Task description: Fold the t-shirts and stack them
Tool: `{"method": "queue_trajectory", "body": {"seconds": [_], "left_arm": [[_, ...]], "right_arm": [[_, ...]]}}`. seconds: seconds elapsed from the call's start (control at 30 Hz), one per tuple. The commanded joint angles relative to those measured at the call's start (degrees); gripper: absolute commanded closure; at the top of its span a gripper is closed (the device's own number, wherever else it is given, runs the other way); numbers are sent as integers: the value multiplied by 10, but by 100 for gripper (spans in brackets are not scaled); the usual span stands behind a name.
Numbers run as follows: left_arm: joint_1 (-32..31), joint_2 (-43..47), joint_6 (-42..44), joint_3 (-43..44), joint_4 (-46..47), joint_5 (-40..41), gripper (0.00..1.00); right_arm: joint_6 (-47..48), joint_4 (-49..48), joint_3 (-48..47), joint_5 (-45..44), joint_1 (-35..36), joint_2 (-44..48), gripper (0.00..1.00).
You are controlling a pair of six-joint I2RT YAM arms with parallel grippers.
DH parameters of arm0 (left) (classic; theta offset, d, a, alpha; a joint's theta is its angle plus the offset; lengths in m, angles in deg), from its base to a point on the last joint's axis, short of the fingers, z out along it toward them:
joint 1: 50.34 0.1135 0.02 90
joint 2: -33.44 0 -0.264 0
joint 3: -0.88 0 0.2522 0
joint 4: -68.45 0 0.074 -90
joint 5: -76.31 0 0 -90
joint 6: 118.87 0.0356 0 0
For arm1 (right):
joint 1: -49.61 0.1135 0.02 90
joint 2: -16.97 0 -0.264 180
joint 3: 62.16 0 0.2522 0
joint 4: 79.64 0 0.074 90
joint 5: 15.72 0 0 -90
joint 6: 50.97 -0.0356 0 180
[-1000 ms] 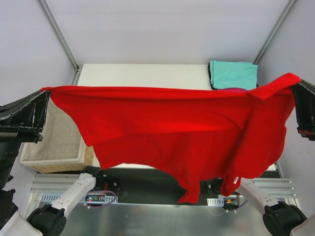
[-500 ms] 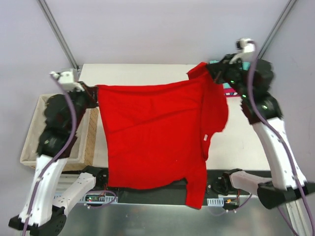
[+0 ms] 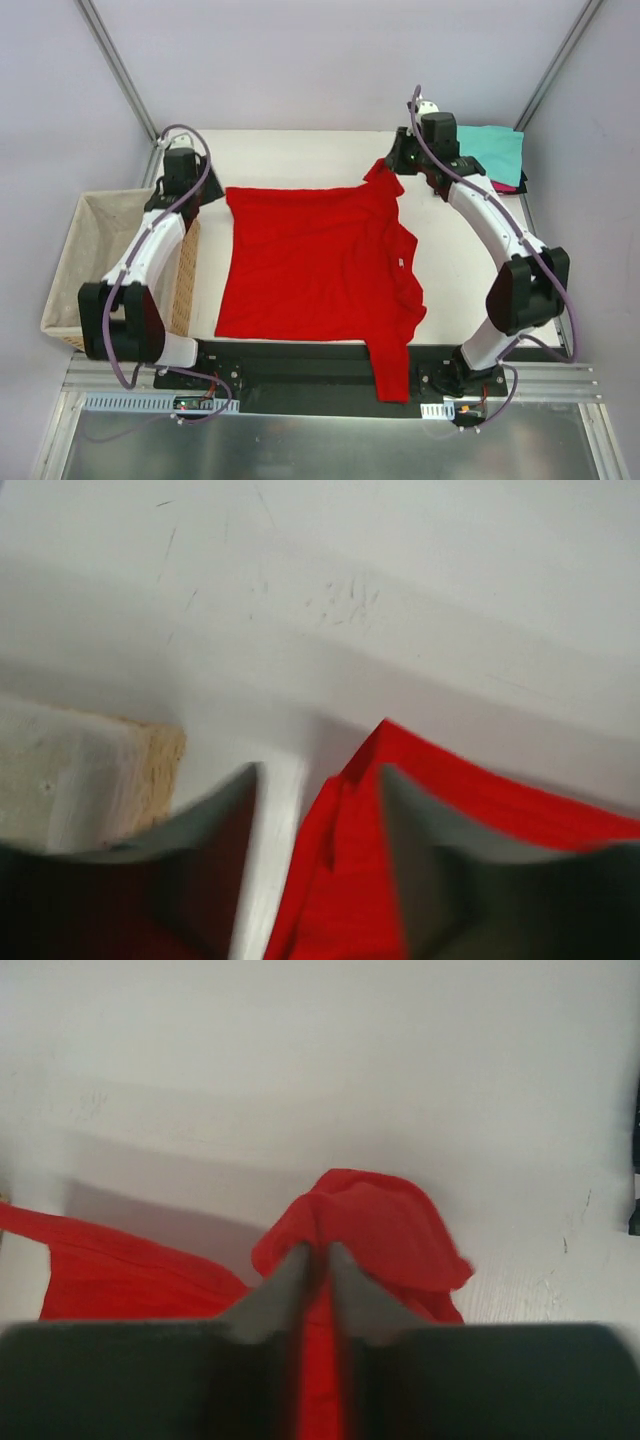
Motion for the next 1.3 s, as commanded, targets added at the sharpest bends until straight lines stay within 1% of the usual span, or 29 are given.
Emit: {"method": "queue_trajectory", "body": {"seconds": [0.0, 0.03, 0.07, 0.1, 0.13, 0.17, 0.2, 0.27, 0.3, 0.37, 0.4, 0.43, 0.47, 0.5, 0.53, 0.6, 0.63, 0.7, 0.73, 0.8, 0.83, 0.93, 1.17, 1.27], "left_arm": [[4, -81, 5, 118, 12, -48, 1], [4, -97, 5, 137, -7, -55, 1], [4, -108, 3, 166, -34, -56, 1], [4, -114, -1, 171, -40, -55, 1], [4, -108, -8, 167, -39, -67, 1], [3, -96, -27, 152, -39, -72, 1], [4, -70, -37, 142, -34, -73, 1], [3, -39, -67, 114, -32, -74, 1], [2, -4, -76, 103, -32, -74, 1], [3, 31, -98, 70, -33, -81, 1], [2, 69, -110, 55, -33, -97, 1], [1, 88, -133, 22, -34, -107, 1], [0, 107, -146, 2, -34, -116, 1], [-3, 139, -158, -16, -35, -127, 1], [-19, 152, -161, -45, -41, -140, 1], [-41, 168, -159, -57, -83, -129, 1], [-67, 167, -154, -68, -118, -125, 1], [-87, 159, -153, -80, -151, -124, 1], [-95, 157, -156, -100, -168, -127, 1], [-112, 153, -162, -123, -176, -127, 1], [-115, 151, -165, -144, -177, -129, 1], [-123, 133, -164, -174, -189, -131, 1], [-134, 104, -168, -213, -201, -129, 1], [-141, 97, -169, -220, -200, -126, 1]], "right_arm": [[17, 16, -113, -30, -2, -34, 43], [19, 30, -136, -45, 0, -40, 25], [24, 34, -136, -54, 2, -37, 3], [31, 28, -128, -62, 4, -31, 3], [32, 21, -99, -85, 9, -3, 3], [33, 12, -84, -91, 11, 11, 3], [34, -8, -66, -97, 15, 29, 3], [34, -17, -32, -110, 26, 75, 3], [33, -6, -28, -114, 30, 87, 3], [30, 26, -25, -118, 44, 112, 3], [27, 48, -17, -119, 51, 121, 3], [22, 55, -2, -130, 71, 134, 3], [19, 59, 14, -137, 80, 160, 3], [16, 57, 56, -146, 93, 177, 3], [11, 56, 76, -165, 116, 189, 3], [-8, 82, 119, -175, 139, 210, 4], [-24, 95, 128, -189, 159, 211, 3], [-40, 138, 151, -219, 182, 204, 3], [-42, 146, 162, -247, 203, 204, 3], [-57, 154, 186, -270, 217, 217, 3], [-64, 151, 210, -266, 219, 222, 3], [-91, 159, 235, -256, 219, 231, 3], [-123, 176, 274, -260, 238, 223, 3], [-130, 193, 272, -266, 245, 199, 3]]}}
